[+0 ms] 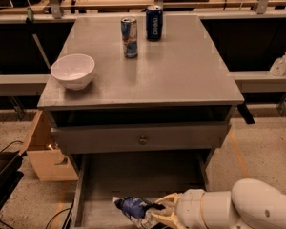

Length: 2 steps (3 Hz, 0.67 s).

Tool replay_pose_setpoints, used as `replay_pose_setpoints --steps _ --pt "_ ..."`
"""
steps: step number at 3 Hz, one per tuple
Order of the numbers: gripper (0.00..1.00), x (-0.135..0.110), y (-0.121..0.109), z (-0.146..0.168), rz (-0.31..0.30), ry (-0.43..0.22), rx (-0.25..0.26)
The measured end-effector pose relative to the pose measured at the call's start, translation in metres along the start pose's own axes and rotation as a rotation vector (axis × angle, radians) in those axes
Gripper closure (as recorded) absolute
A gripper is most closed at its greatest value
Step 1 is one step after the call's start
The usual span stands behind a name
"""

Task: Place blue chip bag into middle drawer

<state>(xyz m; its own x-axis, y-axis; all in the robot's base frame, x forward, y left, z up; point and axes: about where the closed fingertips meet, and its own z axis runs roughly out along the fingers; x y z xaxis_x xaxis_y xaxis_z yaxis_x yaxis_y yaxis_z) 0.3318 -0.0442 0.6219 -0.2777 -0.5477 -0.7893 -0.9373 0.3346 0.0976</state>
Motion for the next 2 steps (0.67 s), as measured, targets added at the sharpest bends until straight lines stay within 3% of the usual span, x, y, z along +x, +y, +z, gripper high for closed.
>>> replay_pose_setpoints --steps 2 --pt "1.00 0.012 -0.050 0.043 0.025 -0.031 -0.018"
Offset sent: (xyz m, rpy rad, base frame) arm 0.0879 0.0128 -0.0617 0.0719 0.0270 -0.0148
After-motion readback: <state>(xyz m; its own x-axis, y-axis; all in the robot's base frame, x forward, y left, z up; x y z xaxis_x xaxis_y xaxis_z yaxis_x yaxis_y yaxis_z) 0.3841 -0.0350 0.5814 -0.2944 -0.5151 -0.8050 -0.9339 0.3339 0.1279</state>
